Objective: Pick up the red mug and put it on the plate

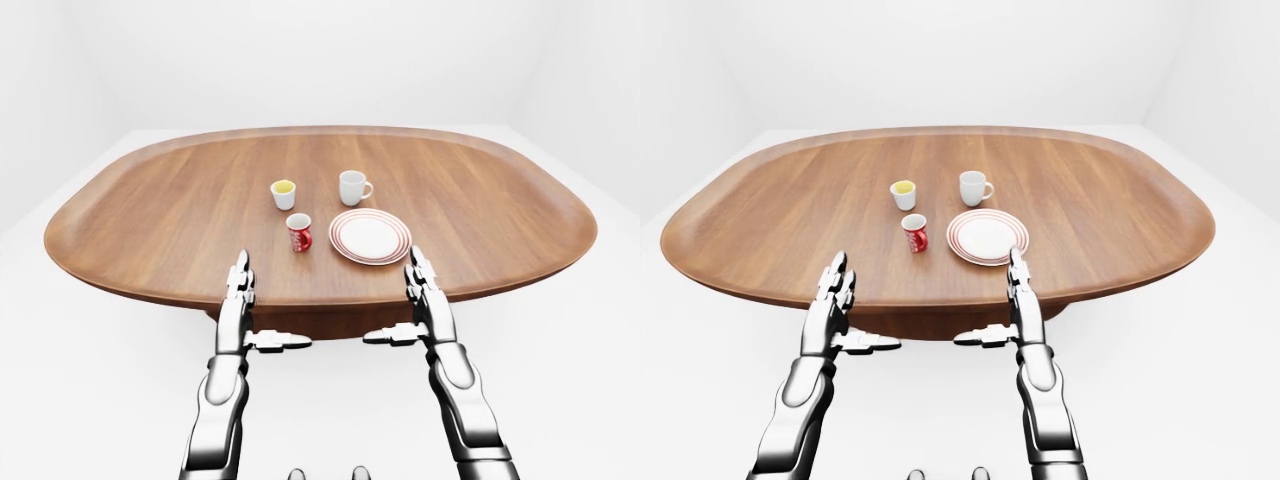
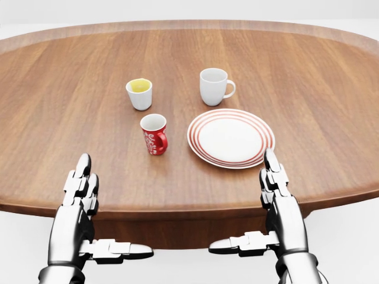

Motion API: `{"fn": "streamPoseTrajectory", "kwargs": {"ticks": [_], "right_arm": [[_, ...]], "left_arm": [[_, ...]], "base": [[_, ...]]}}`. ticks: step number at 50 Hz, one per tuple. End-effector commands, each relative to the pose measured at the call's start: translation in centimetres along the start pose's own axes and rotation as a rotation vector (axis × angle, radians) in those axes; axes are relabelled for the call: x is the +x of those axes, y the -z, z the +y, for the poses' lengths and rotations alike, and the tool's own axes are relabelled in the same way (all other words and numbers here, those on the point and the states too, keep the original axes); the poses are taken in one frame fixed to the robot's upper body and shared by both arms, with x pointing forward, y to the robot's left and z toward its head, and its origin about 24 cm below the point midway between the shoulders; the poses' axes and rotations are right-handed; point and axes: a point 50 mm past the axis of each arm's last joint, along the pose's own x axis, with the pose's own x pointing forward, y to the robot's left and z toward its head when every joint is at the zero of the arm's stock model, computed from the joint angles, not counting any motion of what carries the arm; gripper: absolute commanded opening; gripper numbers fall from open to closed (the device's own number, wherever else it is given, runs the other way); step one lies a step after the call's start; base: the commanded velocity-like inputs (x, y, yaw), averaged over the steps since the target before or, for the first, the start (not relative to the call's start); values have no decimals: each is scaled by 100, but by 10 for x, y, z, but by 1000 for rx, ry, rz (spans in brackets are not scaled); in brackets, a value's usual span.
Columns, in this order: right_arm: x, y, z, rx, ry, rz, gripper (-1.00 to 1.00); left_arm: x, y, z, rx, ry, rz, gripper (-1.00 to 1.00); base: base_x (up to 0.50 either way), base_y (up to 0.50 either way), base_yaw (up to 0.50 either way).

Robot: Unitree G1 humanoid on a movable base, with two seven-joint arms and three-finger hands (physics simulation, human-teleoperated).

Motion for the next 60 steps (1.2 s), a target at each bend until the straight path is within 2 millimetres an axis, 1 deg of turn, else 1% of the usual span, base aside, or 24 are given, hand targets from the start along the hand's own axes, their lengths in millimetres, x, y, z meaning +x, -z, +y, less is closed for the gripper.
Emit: {"fn": "streamPoseTrajectory", "kwargs": {"ticks": [1,6,18,20,24,26,28,31,35,36,37,41,49,50,54,60], "right_arm": [[-1,-1,-1,1,2,-2,100],[0,0,-1,4,4,-1,100],[3,2,-1,9,-1,7,100],[4,-2,-1,11,1,5,100],[5,-8,-3,17,4,6,100],[8,-21,-3,13,-7,-30,100],[11,-29,-4,9,-9,-63,100],[16,-37,-5,5,-19,-94,100],[21,-40,-8,4,-21,-105,100],[21,-40,-8,5,-21,-105,100],[23,-42,-10,11,-19,-112,100],[27,-50,-13,10,-19,-140,100],[37,-72,-19,7,-11,-222,100],[38,-72,-19,6,-11,-223,100],[39,-83,-21,-8,-16,-263,100],[39,-85,-22,-23,-24,-270,100]], "left_arm": [[-2,0,-2,3,5,0,100],[0,2,-2,3,7,4,100],[4,6,-3,4,7,20,100],[5,5,-2,2,7,21,100],[12,-4,2,-4,-8,14,100],[19,-13,2,14,-7,-2,100],[24,-19,1,22,-6,-28,100],[33,-34,0,23,11,-85,100],[41,-63,0,30,31,-198,100],[42,-63,0,31,30,-199,100],[46,-69,1,35,29,-220,100],[52,-72,2,60,25,-225,100],[64,-79,7,90,13,-236,100],[64,-79,7,90,13,-236,100],[67,-80,8,97,8,-236,100],[69,-81,6,99,7,-235,100]], "base": [[0,41,0],[0,35,0],[0,0,0],[0,0,0],[0,0,0],[0,0,0],[0,0,0],[0,0,0],[0,0,0],[0,0,0],[0,0,0],[0,0,0],[0,0,0],[0,0,0],[0,0,0],[0,0,0]]}}
